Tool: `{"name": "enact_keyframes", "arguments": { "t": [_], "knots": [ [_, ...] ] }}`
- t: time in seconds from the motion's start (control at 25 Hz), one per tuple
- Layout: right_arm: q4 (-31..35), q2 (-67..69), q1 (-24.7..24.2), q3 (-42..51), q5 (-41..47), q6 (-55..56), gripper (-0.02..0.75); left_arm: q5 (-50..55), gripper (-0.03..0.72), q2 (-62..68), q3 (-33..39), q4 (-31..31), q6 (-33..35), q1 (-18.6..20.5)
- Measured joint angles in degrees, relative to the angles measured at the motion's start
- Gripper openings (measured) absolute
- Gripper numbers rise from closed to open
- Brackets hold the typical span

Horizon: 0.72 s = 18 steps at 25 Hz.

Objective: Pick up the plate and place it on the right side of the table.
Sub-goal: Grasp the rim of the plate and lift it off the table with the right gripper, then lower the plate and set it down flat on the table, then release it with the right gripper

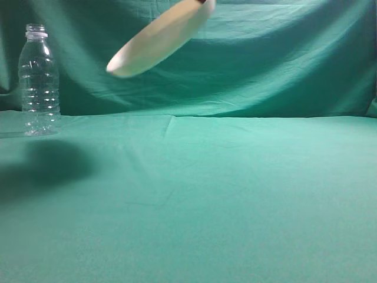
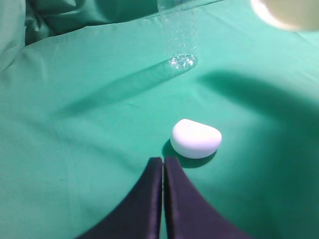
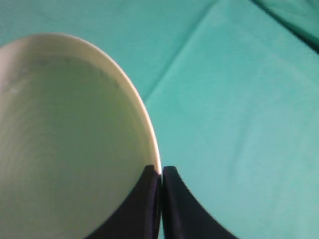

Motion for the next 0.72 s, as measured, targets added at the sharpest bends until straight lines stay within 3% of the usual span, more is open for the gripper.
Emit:
{"name": "enact_keyframes", "arguments": {
  "t": [0.16, 0.32, 0.52, 0.72],
  "knots": [
    [-2.6, -4.6, -2.4, 0.3, 3.0, 1.1, 0.0, 0.0, 0.0, 0.0, 0.0, 0.0, 0.0, 0.0],
    [-2.6, -10.6, -7.5, 6.8, 3.1, 1.1, 0.0, 0.0, 0.0, 0.0, 0.0, 0.0, 0.0, 0.0],
    [-1.1, -18.7, -18.1, 21.4, 3.0, 1.1, 0.0, 0.0, 0.0, 0.0, 0.0, 0.0, 0.0, 0.0],
    [5.9, -23.9, -29.1, 35.5, -3.1, 1.0, 0.0, 0.0, 0.0, 0.0, 0.0, 0.0, 0.0, 0.0]
  ]
}}
